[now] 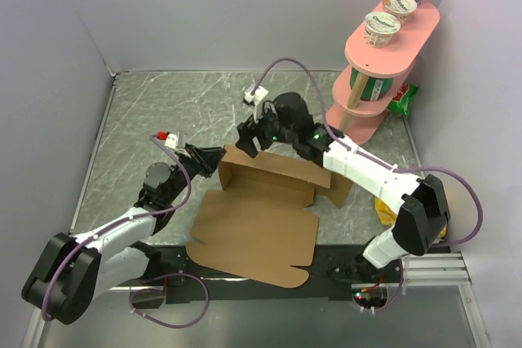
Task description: Fold the paper box
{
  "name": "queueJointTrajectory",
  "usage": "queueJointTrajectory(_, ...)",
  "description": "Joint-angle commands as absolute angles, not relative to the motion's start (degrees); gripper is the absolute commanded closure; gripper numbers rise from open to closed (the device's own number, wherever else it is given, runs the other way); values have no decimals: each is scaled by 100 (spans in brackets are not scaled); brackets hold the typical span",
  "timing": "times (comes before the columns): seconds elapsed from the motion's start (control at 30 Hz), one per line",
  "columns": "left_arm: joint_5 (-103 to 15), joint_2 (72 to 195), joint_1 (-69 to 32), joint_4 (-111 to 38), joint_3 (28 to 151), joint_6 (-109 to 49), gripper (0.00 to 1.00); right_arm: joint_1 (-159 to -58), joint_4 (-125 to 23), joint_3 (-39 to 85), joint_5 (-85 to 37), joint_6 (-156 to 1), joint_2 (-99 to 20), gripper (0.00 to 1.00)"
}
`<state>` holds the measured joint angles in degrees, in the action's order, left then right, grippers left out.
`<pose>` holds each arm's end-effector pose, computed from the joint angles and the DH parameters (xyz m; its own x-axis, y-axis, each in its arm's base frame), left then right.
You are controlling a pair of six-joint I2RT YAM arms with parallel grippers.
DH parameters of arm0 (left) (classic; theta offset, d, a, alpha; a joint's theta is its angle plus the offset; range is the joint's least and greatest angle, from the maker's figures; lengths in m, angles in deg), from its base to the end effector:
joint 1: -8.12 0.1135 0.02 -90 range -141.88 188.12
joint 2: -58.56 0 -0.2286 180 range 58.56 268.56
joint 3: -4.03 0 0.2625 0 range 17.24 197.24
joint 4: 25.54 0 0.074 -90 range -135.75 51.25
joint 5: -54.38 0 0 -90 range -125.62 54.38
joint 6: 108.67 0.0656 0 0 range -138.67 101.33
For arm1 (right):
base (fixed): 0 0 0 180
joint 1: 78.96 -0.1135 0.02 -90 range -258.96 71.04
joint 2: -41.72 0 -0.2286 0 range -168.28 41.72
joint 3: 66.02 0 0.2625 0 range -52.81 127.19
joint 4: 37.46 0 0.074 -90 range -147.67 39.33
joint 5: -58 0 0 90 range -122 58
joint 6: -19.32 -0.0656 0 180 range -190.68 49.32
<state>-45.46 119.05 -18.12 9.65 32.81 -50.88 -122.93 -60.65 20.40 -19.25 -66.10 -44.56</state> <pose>0.2364 -0.1290 0.1829 -0.2677 -0.4536 -0.8501 0.5271 0.6696 -0.5233 0.2740 0.2844 0.2882 -0.2151 -0.3158 -0.9241 -0.8432 0.5375 0.0127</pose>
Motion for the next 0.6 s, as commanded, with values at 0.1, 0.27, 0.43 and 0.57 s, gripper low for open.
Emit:
queueJointTrajectory(0.1,-5381,12272,-1746,-596,3306,-4653,75,-11974,-7079,2576,-36,-6251,-4591,16)
queueJointTrajectory(0.27,-5460,12394,-1720,-781,3473,-4706,75,-12246,-7213,2349,-842,-6014,-4407,0)
queueJointTrajectory(0.43,-5478,12404,-1720,-773,3508,-4689,75,-12273,-7194,2216,-1327,-5838,-4397,0)
queueJointTrajectory(0.57,-5513,12369,-1720,-852,3535,-4583,76,-12282,-7106,2215,-1662,-5505,-4441,0)
